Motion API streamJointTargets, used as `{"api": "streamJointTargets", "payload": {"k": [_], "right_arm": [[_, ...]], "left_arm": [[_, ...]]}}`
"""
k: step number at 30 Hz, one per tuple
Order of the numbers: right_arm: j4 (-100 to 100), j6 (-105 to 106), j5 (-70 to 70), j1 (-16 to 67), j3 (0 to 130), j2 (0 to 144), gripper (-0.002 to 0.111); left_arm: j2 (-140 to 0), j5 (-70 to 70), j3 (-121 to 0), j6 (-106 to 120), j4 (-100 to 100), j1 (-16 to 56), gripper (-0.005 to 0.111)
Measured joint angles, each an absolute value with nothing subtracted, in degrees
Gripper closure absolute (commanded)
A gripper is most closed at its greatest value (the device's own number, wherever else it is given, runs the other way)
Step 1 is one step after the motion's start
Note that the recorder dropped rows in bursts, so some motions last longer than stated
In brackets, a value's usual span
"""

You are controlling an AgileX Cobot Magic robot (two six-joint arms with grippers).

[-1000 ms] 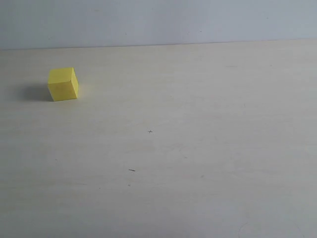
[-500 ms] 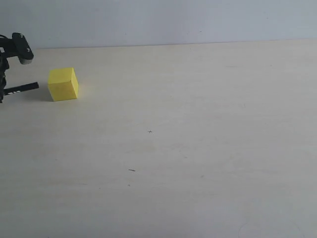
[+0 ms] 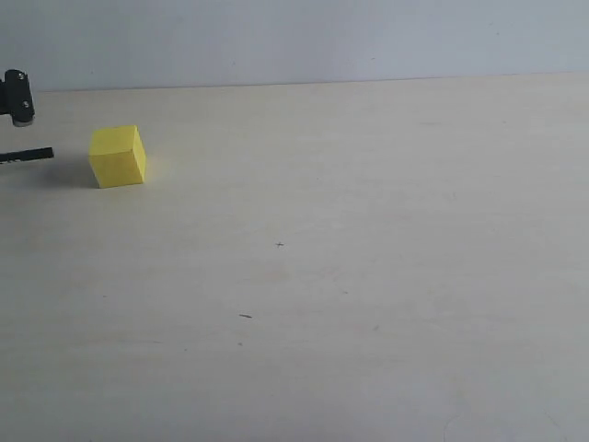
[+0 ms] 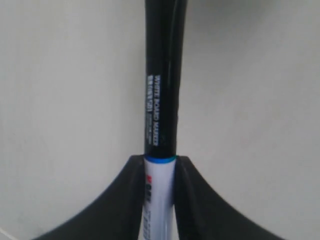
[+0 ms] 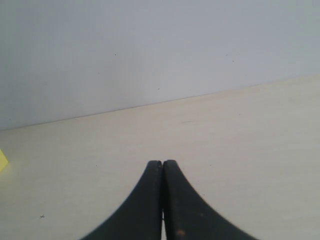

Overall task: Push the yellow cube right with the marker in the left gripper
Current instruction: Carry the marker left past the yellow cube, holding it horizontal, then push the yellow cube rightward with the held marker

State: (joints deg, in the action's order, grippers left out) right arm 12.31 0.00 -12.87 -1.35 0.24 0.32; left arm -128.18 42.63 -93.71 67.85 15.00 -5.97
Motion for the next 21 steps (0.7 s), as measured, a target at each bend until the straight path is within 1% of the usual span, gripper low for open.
{"api": "streamJointTargets", "payload": {"k": [3, 9, 16, 21], "right_arm": [[12.3, 0.0, -12.9, -1.4, 0.2, 0.3, 0.108], [12.3, 0.0, -12.9, -1.4, 0.2, 0.3, 0.108], [12.3, 0.0, -12.9, -1.4, 0.2, 0.3, 0.108], [12.3, 0.0, -12.9, -1.4, 0.2, 0.3, 0.108]], "left_arm": [[-128.9, 38.9, -93.7, 70.4, 13.5, -6.0, 0.107], [-129.2, 37.6, -93.7, 73.0, 13.4, -5.9, 0.107], [-129.2, 37.7, -93.7, 74.3, 12.3, -5.6, 0.107], [-129.2, 38.7, -93.7, 74.4, 12.3, -3.3, 0.107]]}}
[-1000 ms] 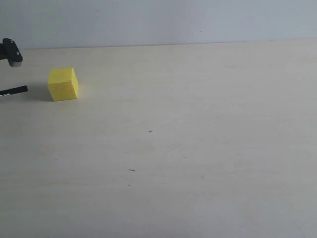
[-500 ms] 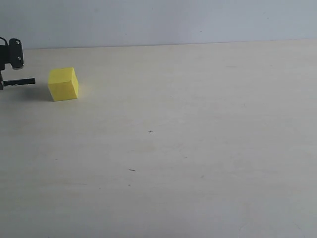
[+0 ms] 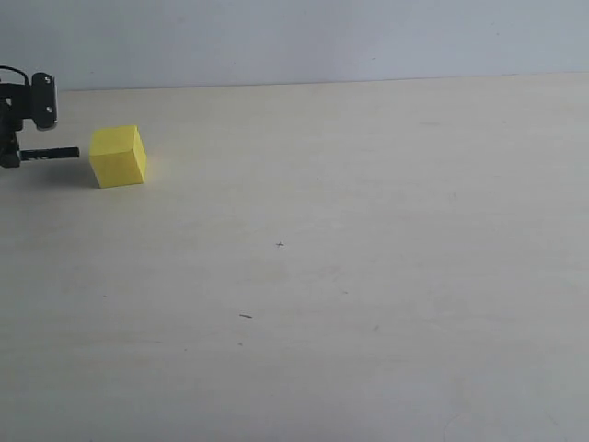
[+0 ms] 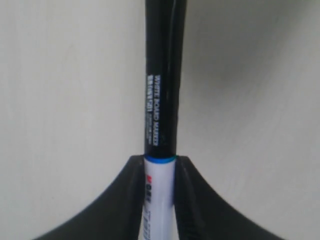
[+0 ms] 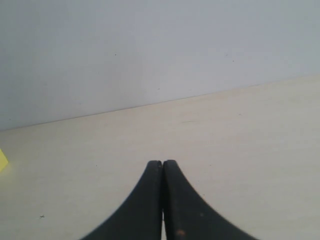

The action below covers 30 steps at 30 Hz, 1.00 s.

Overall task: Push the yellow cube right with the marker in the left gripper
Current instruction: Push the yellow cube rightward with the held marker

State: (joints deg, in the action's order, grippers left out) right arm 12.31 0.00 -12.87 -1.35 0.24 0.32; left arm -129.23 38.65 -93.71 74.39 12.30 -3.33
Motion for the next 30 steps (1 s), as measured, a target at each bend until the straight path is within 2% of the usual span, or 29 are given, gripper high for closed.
{"api": "streamJointTargets", "payload": {"k": [13, 19, 30], "right_arm": [[12.3, 0.0, -12.9, -1.4, 0.2, 0.3, 0.108], [12.3, 0.0, -12.9, -1.4, 0.2, 0.3, 0.108], [12.3, 0.0, -12.9, -1.4, 0.2, 0.3, 0.108]], "left_arm": [[-129.2, 38.7, -93.7, 67.7, 16.4, 11.3, 0.107], [-129.1, 42.7, -93.7, 58.7, 25.5, 10.7, 0.107], [-128.3, 58.0, -93.7, 52.1, 27.0, 8.5, 0.107]]}}
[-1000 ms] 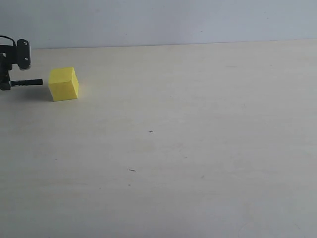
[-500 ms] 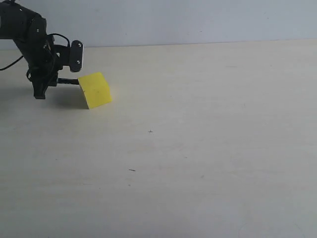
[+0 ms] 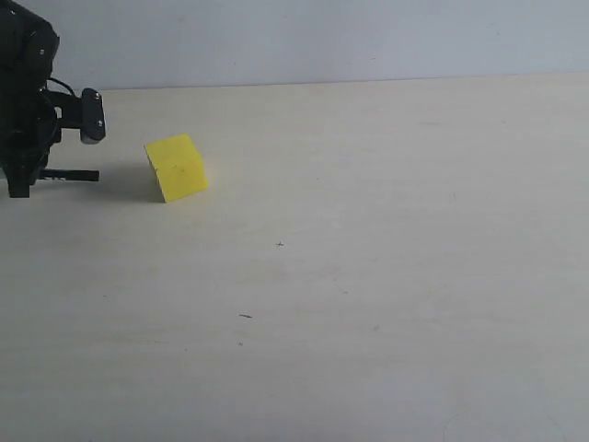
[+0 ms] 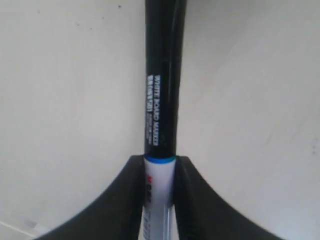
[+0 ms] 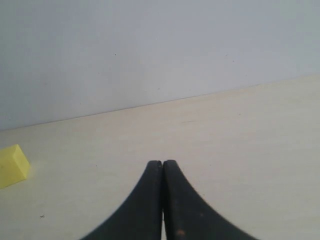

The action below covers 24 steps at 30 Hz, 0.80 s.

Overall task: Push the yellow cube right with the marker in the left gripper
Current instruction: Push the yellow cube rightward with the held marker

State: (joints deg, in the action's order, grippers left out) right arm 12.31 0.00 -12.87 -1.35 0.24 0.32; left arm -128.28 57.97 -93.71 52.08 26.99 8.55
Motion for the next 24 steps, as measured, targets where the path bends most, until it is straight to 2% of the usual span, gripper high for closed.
{"api": "streamJointTargets", "payload": {"k": [6, 15, 24], "right_arm": [[12.3, 0.0, -12.9, -1.4, 0.2, 0.3, 0.108], [12.3, 0.0, -12.9, -1.4, 0.2, 0.3, 0.108], [12.3, 0.0, -12.9, -1.4, 0.2, 0.3, 0.108]], "left_arm": [[-128.3, 58.9, -93.7, 51.0, 21.1, 10.2, 0.107], [-128.3, 56.4, -93.7, 49.0, 19.8, 18.4, 0.107], [-127.2, 56.6, -93.7, 39.5, 26.3, 16.2, 0.107]]}}
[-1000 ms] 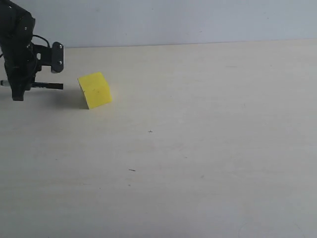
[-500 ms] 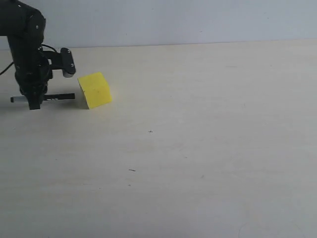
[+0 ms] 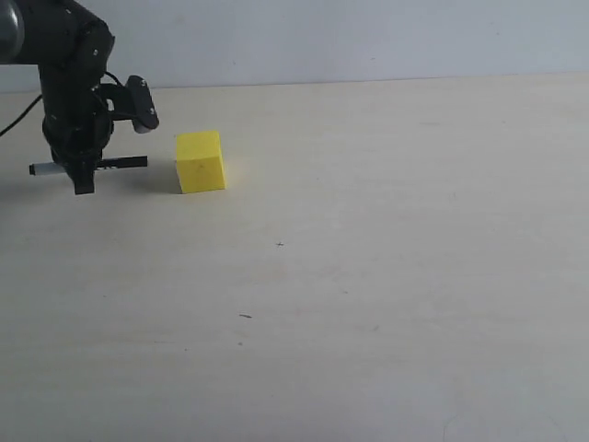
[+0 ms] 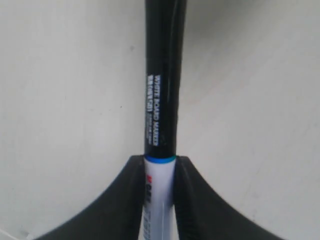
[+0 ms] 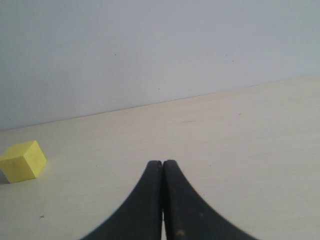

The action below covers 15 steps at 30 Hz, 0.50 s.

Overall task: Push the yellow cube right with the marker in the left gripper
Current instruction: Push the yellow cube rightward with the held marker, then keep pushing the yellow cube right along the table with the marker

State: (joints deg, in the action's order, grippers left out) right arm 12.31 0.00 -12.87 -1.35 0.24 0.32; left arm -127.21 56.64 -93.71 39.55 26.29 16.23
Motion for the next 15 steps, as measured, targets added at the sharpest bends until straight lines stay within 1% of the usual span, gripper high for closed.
{"api": "streamJointTargets", "payload": {"k": [4, 8, 15], "right_arm": [[12.3, 0.0, -12.9, -1.4, 0.2, 0.3, 0.108], [12.3, 0.0, -12.9, -1.4, 0.2, 0.3, 0.108], [12.3, 0.0, -12.9, -1.4, 0.2, 0.3, 0.108]], "left_arm": [[-126.4, 56.6, -93.7, 39.4, 26.1, 15.3, 0.107], [-126.3, 55.3, -93.7, 44.4, 20.8, 15.7, 0.107], [-126.3, 49.1, -93.7, 50.5, 11.2, 20.2, 0.107]]}}
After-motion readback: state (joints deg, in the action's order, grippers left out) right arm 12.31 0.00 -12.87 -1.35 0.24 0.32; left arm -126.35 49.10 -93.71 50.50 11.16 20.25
